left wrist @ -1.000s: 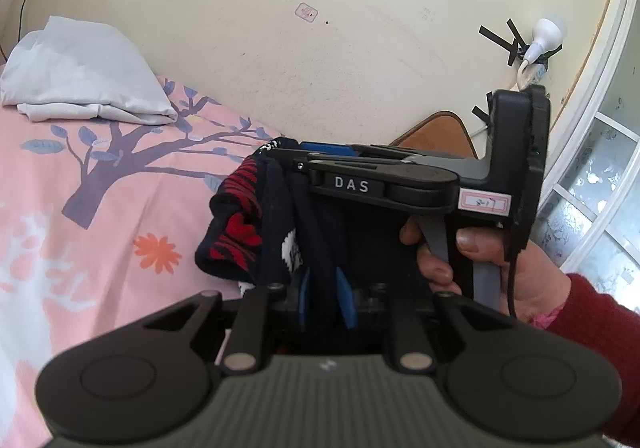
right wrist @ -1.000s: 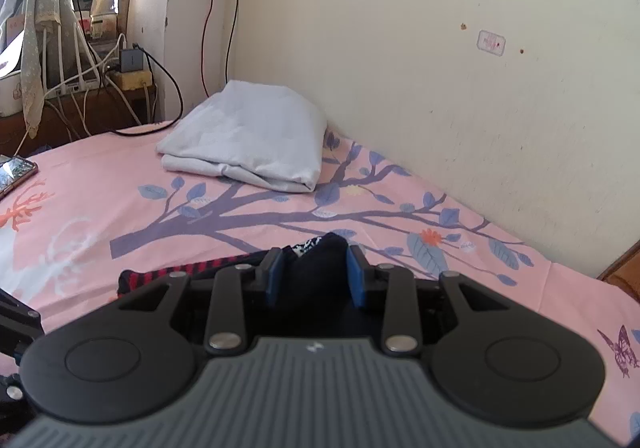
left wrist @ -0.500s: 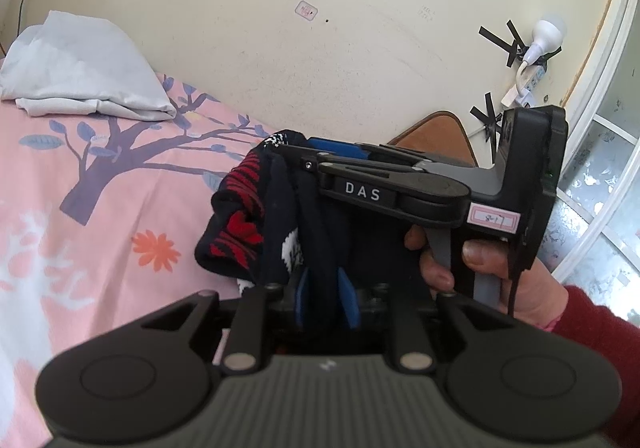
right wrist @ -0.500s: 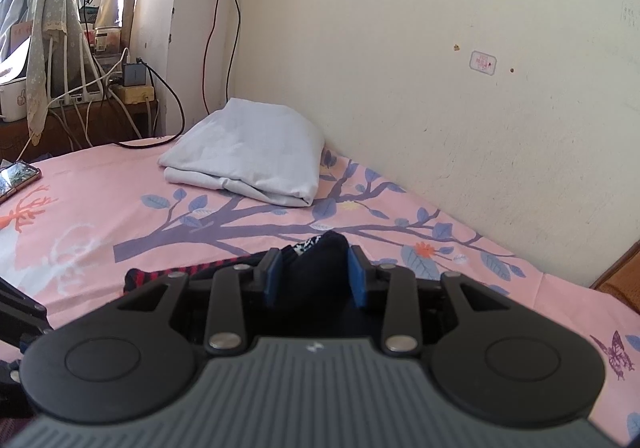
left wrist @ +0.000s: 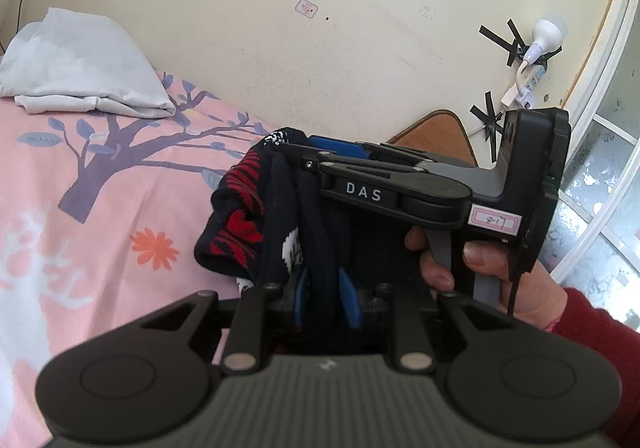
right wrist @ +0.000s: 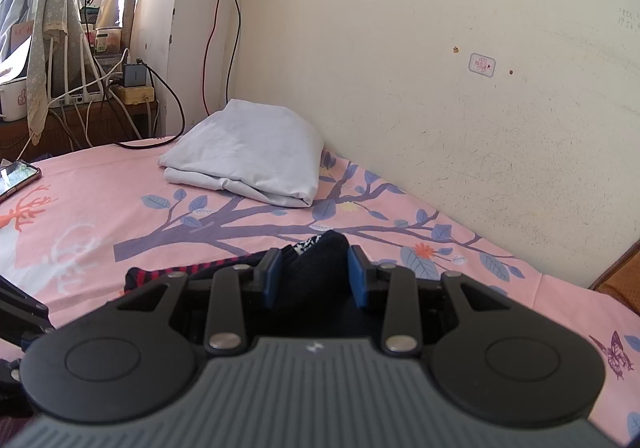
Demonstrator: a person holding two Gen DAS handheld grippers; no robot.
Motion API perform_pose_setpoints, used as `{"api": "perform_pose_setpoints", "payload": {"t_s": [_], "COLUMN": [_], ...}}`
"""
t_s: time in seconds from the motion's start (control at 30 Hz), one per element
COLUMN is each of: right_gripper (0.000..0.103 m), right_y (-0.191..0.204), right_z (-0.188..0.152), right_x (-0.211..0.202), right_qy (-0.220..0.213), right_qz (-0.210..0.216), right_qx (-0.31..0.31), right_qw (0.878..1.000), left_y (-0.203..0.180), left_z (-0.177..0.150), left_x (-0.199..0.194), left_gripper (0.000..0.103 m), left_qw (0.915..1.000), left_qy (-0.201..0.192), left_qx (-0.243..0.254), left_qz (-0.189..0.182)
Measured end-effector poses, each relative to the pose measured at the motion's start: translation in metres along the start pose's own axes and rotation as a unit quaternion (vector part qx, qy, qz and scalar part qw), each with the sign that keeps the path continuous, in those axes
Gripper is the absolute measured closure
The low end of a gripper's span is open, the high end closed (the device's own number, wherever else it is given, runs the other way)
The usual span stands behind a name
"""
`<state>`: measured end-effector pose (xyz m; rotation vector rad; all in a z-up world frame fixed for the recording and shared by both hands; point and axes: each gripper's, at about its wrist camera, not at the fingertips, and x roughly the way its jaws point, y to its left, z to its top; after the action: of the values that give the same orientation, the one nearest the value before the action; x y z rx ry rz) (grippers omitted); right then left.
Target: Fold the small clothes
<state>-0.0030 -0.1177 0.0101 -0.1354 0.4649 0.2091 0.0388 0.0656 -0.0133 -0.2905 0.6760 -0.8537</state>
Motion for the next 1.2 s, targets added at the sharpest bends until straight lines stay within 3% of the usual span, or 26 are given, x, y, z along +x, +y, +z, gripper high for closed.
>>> {"api": "perform_pose_setpoints", "payload": {"t_s": [1.07,1.17,1.2], "right_gripper": [0.063,0.062,0.056], "right_y": [-0.002,-0.021,-0.032], "right_z": [0.004,0.012,0.012], "right_x": [0.000,-0.023,-0.036], "right_qy": [0.007,-0.009,-0.025], "right_qz": [0.008,0.028,0.041], "right_qx": [-0.001,0.068,0.108], "right_qw": [1.000,0.997,0.993], "left_y": [-0.002,0.005,0.006], "left_z": [-0.001,-0.001,-0.001], "left_x": [0.002,-0.007,-0.012], "left_gripper": [0.082,0.077,0.075], "left_qw": [1.0000,0.9997,0.9994], "left_qy": [0.005,-0.013,-0.022], "left_qx": [0.005,-0.018,-0.021], "left_qz": [-0.001,-0.013,-0.015]}}
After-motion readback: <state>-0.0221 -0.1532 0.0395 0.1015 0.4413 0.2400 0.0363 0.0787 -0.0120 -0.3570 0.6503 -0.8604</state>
